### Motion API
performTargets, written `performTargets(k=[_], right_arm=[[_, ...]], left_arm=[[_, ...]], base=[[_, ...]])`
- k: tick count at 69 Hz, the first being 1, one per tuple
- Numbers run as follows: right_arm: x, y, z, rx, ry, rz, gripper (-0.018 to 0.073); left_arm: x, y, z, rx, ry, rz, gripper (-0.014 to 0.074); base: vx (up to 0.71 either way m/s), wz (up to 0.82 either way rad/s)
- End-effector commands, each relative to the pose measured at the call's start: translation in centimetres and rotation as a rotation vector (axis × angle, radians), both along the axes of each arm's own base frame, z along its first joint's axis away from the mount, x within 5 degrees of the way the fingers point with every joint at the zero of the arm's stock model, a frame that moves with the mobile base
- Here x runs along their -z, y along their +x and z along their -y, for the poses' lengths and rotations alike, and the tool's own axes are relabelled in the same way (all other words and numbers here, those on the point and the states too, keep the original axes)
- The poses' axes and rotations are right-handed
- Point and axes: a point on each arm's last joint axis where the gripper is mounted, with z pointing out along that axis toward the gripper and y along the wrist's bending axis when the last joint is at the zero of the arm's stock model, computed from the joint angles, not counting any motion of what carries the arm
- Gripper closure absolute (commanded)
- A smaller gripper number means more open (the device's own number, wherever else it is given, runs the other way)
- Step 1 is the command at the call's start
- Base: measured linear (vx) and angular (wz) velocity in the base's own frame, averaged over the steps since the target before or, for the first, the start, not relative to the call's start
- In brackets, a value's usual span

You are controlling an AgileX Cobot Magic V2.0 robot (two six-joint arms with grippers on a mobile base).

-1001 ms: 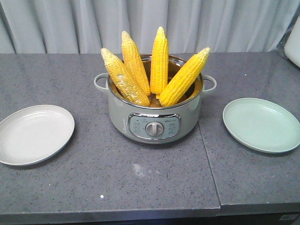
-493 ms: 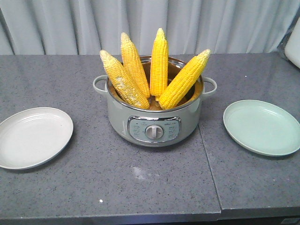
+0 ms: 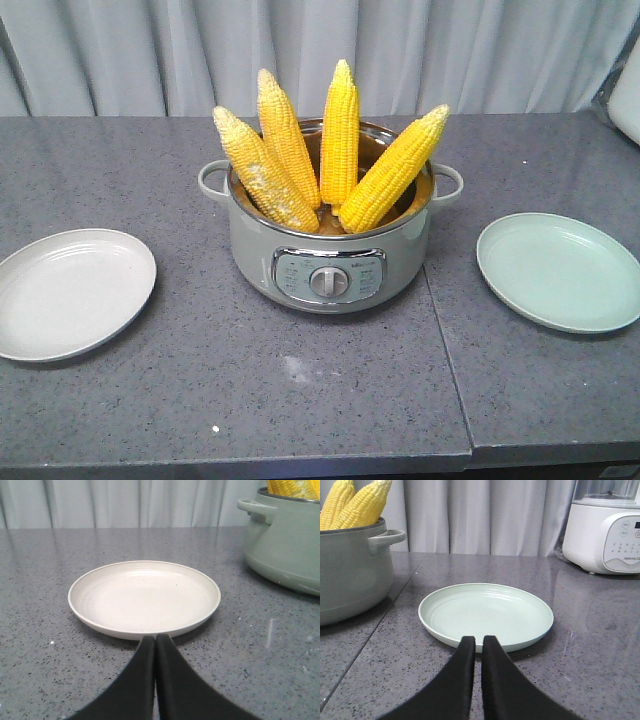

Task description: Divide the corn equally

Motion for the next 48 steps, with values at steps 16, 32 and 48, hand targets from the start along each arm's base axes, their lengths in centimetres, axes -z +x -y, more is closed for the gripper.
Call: performTargets(k=[16, 32, 48], right_arm=[[-0.55, -0.06, -0.02, 0.000, -0.008, 0.080, 0.0567], [-0.55, -0.06, -0.02, 0.000, -0.008, 0.080, 0.0567], [-0.55, -0.06, -0.02, 0.000, -0.008, 0.080, 0.0567]], left_arm=[[-0.81, -0.03, 0.01, 0.000, -0.016, 0.092, 0.0605], [-0.81, -0.03, 0.01, 0.000, -0.016, 0.092, 0.0605], [-0.81, -0.03, 0.01, 0.000, -0.016, 0.092, 0.0605]], base=[[0.00, 0.00], [0.00, 0.00], [0.00, 0.00]])
